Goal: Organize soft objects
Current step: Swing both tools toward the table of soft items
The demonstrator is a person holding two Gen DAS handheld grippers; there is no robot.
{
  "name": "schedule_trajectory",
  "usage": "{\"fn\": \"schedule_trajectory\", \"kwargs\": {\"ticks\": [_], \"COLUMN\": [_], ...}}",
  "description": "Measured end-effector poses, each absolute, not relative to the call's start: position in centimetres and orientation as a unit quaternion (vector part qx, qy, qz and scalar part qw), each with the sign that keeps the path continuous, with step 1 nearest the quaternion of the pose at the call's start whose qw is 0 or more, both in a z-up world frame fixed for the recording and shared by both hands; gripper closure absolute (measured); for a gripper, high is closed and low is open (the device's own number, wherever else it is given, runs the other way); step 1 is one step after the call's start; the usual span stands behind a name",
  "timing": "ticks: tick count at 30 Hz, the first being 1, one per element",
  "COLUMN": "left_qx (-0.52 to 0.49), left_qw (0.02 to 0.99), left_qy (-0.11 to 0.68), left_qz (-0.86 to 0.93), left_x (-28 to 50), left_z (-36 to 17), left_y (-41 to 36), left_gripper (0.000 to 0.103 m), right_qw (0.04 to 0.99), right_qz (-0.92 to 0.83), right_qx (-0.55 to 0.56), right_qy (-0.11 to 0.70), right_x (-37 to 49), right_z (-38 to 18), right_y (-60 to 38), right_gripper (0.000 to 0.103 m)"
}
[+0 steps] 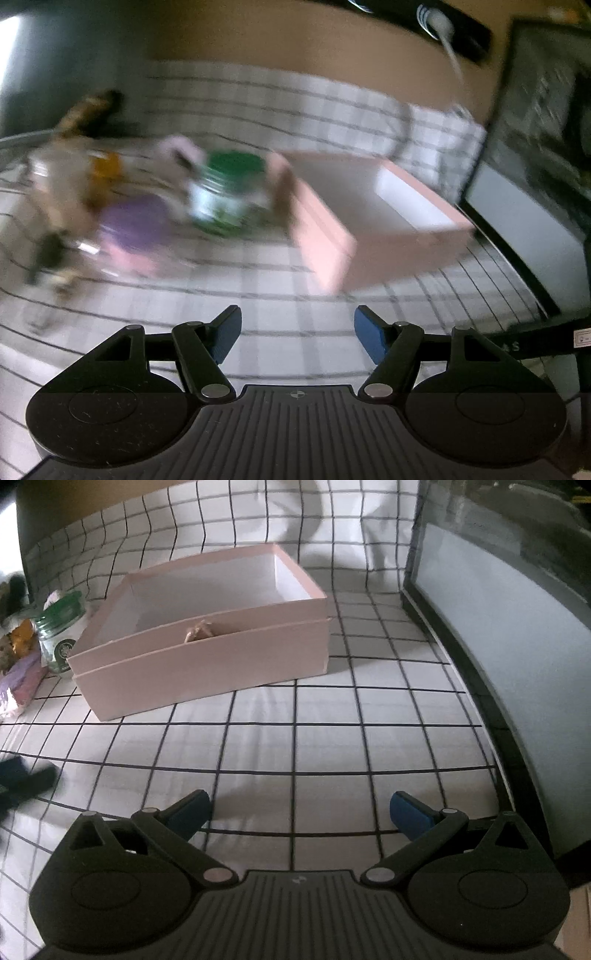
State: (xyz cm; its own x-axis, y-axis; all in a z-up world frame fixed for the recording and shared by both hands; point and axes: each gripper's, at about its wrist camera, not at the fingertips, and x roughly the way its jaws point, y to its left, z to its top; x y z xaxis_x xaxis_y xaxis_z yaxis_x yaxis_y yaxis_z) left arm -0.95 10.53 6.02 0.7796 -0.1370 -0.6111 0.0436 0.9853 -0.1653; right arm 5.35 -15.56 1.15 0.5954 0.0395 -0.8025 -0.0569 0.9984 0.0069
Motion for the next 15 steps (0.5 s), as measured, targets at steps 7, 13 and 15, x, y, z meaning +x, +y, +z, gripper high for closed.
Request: {"fn": "schedule_trajectory", "kwargs": {"ticks": [7,13,15], "left_qx": [-0.084,-0.19,-0.175], "left_qw": [0.943,0.939,0.952], "left_qy": [0.322,0.279,0.25], "left_qz": [0.016,0.063,0.031], "left_x": [-1.9,-2.5,-2.6], "left_z": [13.6,20.9,24.3], "left_y": [25.8,38.2,40.6], "left_gripper": [0.031,0.036,0.04], "right_qw": [0.919,0.967,0.969], "right_qz": [0.053,0.103,0.128], "right_qx": [0.017,0.027,0.061], "right_qy": [0.391,0.23,0.2], "right_x": [6.3,5.5,5.9], "right_z": [8.8,22.1,26.3], "right_y": [-9.4,-0.2,2.4], "right_gripper": [0.012,0.011,0.007]}}
